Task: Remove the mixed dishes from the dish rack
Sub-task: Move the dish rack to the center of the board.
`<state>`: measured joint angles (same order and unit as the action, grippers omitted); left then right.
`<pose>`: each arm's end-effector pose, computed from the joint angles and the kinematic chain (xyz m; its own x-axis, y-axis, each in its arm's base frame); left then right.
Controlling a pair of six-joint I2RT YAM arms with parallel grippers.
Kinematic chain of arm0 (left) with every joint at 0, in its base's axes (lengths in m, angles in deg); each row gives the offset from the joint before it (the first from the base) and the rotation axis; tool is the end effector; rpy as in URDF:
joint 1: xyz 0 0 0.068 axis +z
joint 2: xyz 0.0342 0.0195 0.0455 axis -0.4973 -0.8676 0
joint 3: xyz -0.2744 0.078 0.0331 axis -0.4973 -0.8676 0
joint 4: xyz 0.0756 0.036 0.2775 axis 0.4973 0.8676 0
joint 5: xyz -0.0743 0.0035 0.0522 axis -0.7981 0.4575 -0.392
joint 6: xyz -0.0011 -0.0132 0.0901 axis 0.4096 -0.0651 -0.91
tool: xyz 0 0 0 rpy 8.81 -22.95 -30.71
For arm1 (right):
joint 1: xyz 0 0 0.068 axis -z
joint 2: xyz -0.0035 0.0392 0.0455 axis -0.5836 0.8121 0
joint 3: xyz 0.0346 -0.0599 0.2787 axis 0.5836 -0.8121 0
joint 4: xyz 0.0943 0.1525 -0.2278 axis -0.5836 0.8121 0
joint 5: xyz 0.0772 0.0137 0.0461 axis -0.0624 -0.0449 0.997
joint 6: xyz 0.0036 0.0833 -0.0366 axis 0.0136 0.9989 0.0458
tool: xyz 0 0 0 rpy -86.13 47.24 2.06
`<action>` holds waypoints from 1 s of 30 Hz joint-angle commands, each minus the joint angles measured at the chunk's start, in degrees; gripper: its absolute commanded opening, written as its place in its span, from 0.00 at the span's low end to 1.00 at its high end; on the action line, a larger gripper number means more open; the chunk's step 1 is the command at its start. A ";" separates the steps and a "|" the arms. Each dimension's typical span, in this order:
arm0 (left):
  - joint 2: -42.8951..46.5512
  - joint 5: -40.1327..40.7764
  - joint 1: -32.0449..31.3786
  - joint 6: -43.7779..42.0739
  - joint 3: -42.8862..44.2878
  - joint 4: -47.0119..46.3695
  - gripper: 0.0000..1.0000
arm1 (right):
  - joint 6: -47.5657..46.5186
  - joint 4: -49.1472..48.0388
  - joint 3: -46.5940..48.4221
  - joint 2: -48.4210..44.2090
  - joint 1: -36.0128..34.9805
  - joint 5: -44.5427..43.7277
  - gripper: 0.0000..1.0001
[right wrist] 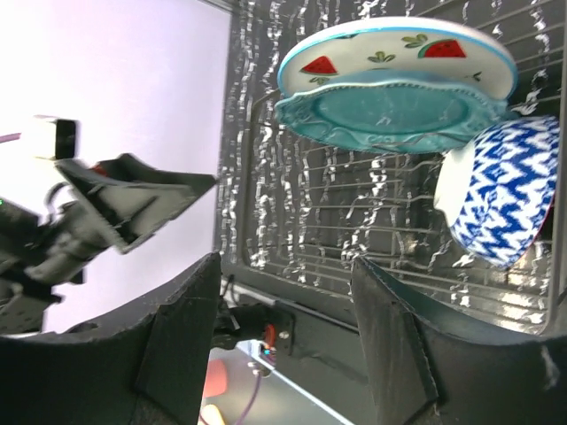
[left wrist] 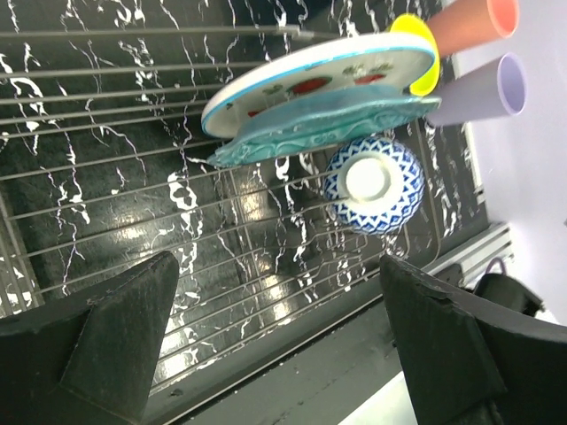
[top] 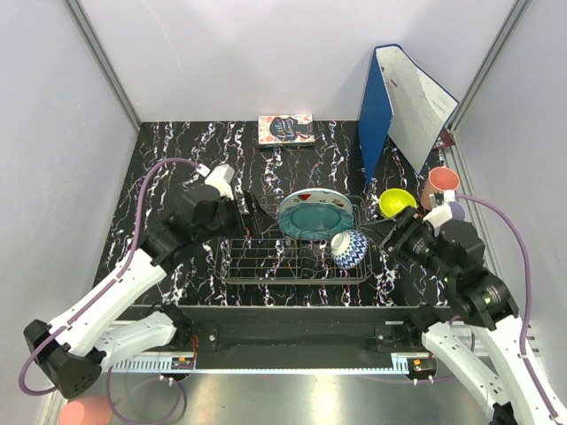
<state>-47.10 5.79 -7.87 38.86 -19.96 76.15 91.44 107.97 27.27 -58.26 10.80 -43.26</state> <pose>0.2069 -0.1646 0.3250 -0.7161 -0.2528 -0.6505 0.2408 0.7853 -0.5703 0.1447 0.0830 0.3539 -0.6202 0.5706 -0.5384 -0.1245 0.6060 0.7857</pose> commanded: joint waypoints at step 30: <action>1.09 9.00 -2.83 -4.87 1.70 -0.35 0.99 | -20.55 9.48 40.57 44.02 -9.37 -28.18 0.97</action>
<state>-47.99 11.49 -10.53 36.35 -19.96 76.32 79.97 119.60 55.91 -15.78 2.99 -61.60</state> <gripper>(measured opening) 0.987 0.886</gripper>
